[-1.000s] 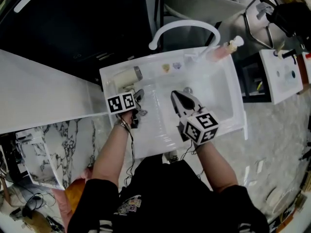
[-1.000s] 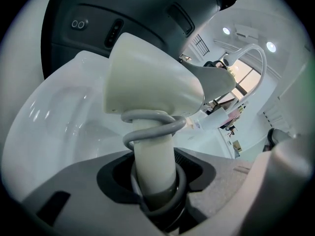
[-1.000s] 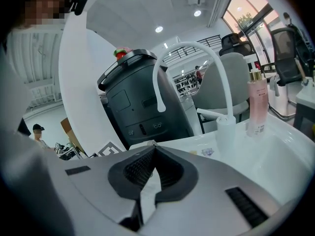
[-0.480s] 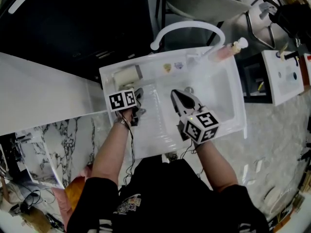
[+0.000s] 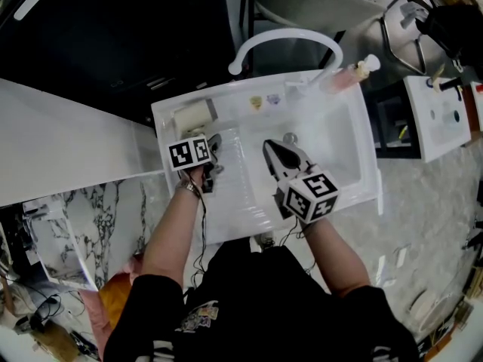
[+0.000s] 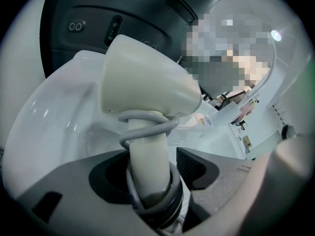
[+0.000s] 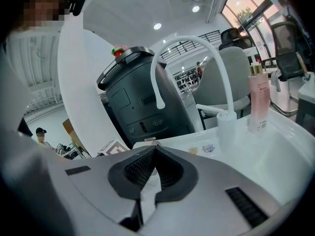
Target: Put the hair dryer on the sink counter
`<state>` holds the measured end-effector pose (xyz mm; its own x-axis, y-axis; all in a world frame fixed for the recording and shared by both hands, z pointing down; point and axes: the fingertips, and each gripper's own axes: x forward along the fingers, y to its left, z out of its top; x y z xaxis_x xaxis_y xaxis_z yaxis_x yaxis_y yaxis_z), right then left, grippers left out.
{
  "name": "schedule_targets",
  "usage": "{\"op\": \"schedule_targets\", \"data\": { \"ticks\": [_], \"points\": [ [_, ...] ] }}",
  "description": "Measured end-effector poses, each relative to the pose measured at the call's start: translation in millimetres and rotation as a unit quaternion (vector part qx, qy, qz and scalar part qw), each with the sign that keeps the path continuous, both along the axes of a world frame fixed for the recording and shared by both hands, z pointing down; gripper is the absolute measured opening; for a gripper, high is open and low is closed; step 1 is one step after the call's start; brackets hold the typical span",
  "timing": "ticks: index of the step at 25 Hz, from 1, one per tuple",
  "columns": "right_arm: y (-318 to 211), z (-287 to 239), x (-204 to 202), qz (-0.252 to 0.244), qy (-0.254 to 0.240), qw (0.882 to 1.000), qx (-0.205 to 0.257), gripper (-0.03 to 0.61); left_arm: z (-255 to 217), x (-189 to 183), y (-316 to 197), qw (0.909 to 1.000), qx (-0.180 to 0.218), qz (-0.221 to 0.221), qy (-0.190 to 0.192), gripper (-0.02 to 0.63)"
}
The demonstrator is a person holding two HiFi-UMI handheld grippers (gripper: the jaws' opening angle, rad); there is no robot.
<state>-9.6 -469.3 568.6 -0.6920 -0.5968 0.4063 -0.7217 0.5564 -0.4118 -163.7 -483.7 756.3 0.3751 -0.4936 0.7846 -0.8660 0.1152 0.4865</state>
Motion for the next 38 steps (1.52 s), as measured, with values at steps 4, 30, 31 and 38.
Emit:
{"op": "schedule_targets", "data": {
  "ticks": [4, 30, 31, 38],
  "points": [
    [7, -6, 7, 0.000, -0.001, 1.000, 0.003, -0.002, -7, 2, 7, 0.9999, 0.002, 0.004, -0.012, 0.287],
    [125, -69, 28, -0.063, -0.041, 0.996, 0.050, -0.002, -213, 13, 128, 0.9644, 0.255, -0.041, -0.057, 0.003],
    [133, -75, 30, -0.068, -0.042, 0.995, 0.056, -0.002, -231, 19, 138, 0.9575, 0.282, -0.039, -0.047, 0.003],
    [189, -115, 55, -0.094, -0.048, 0.989, 0.106, -0.003, -329, 61, 229, 0.9137, 0.405, -0.016, -0.024, 0.003]
  ]
}}
